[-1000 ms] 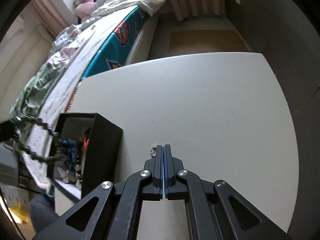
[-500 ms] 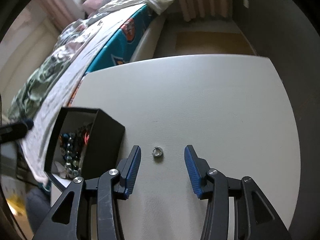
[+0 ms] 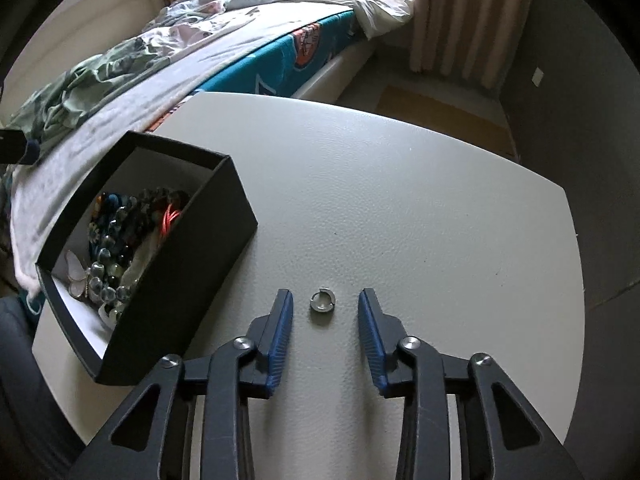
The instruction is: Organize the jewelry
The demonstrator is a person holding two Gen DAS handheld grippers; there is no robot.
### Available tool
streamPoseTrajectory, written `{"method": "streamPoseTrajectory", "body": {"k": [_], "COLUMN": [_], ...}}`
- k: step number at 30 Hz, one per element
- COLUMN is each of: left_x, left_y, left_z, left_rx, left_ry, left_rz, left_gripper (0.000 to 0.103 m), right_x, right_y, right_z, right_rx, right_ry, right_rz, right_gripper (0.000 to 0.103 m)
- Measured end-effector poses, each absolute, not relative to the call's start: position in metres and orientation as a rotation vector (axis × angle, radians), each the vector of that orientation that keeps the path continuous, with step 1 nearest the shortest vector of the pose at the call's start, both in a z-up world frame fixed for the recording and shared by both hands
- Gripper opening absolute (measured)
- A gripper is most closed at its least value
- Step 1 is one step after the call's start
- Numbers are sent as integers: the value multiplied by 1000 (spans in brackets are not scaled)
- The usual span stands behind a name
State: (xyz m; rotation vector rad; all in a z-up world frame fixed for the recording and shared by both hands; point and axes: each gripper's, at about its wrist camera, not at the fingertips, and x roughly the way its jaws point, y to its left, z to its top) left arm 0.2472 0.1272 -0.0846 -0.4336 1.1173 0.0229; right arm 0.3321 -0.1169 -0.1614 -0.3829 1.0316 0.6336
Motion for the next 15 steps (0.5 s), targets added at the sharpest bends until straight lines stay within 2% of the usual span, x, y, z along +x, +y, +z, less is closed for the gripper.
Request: {"method": "streamPoseTrajectory", "body": {"k": [6, 15], "left_x": [242, 230], "left_y": [125, 124], "left_z": [-85, -75], "left_rx": [-438, -423], "left_ry": [1094, 1034], "left_rz": [-2, -24], "left_gripper": [58, 58], "right_x": [337, 315], "right_y": [-128, -124], "right_z": [-151, -86], "right_rx": [-272, -84], "right_ry": [1071, 956], "right_rz": [645, 765], "right_gripper": [14, 14]}}
